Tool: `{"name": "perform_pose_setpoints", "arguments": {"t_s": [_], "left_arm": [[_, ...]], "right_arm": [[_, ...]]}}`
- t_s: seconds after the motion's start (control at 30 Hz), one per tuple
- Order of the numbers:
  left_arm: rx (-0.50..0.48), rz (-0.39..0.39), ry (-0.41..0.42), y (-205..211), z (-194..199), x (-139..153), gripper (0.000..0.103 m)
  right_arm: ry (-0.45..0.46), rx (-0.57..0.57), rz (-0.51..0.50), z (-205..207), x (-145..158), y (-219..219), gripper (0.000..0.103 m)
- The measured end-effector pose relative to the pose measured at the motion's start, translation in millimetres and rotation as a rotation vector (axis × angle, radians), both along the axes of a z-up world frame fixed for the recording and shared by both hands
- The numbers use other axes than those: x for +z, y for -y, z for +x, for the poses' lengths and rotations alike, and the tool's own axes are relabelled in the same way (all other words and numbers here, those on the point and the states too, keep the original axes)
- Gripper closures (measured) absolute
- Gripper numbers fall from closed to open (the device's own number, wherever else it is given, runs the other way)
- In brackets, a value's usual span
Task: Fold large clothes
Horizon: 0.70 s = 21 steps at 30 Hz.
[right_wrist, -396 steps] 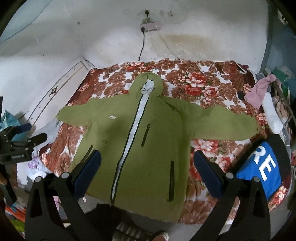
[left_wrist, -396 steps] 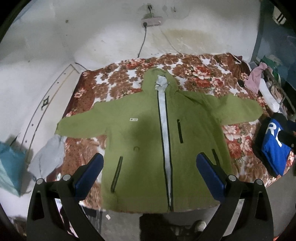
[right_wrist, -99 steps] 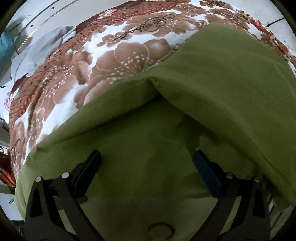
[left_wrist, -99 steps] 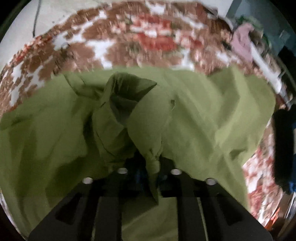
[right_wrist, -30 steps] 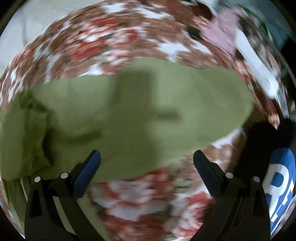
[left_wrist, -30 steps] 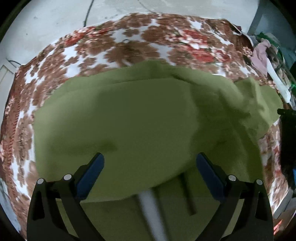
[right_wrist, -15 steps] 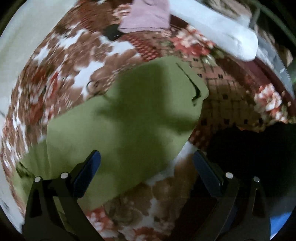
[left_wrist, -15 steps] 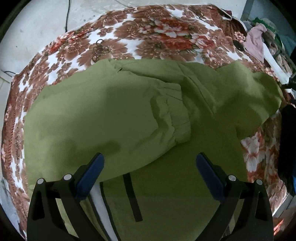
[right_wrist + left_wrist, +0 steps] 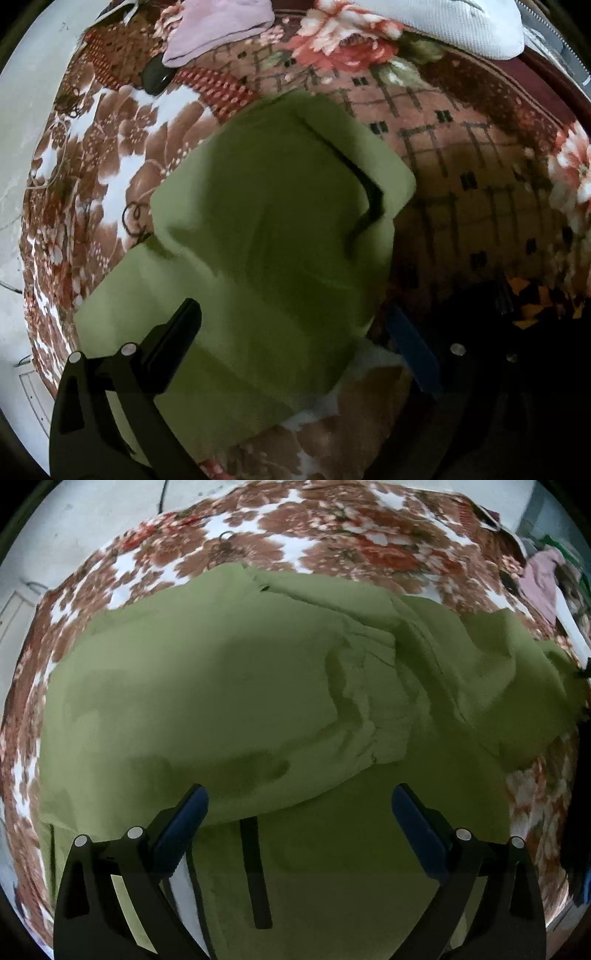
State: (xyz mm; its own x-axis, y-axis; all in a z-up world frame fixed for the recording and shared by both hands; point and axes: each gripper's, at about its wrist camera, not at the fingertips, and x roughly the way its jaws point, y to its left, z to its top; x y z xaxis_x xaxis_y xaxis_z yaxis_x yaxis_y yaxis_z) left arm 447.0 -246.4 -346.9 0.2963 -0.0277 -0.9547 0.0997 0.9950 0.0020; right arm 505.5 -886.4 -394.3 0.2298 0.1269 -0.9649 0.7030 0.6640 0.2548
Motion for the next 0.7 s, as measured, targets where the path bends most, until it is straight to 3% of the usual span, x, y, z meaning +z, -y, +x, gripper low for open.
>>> {"name": "perform_pose_setpoints", "arguments": {"t_s": [0.07,0.23,0.33,0.4,0.57,0.7], "left_arm": [[-0.001,-0.007,0.007,4,1,-1,0.005],[-0.035,-0.061,0.037,34,5,-2,0.005],[-0.060,-0.112,0.010,67,10,-10,0.005],[-0.097,-0.094,0.018,93,10,-12,0.005],[-0.158,-0.009,0.053,137,15,-25,0.005],[-0.155,-0.026,-0.021,146,21,-59,0.005]], "right_arm": [[0.007,-0.010,0.015,3,-5,7,0.012],[-0.002,-0.089,0.151,-6,-30,24,0.052],[0.014,-0.065,0.135,-9,-27,23,0.080],[0.013,-0.030,0.113,-8,-21,19,0.095],[0.023,0.024,0.083,-2,3,11,0.098],[0.112,0.139,-0.014,7,61,-12,0.098]]}}
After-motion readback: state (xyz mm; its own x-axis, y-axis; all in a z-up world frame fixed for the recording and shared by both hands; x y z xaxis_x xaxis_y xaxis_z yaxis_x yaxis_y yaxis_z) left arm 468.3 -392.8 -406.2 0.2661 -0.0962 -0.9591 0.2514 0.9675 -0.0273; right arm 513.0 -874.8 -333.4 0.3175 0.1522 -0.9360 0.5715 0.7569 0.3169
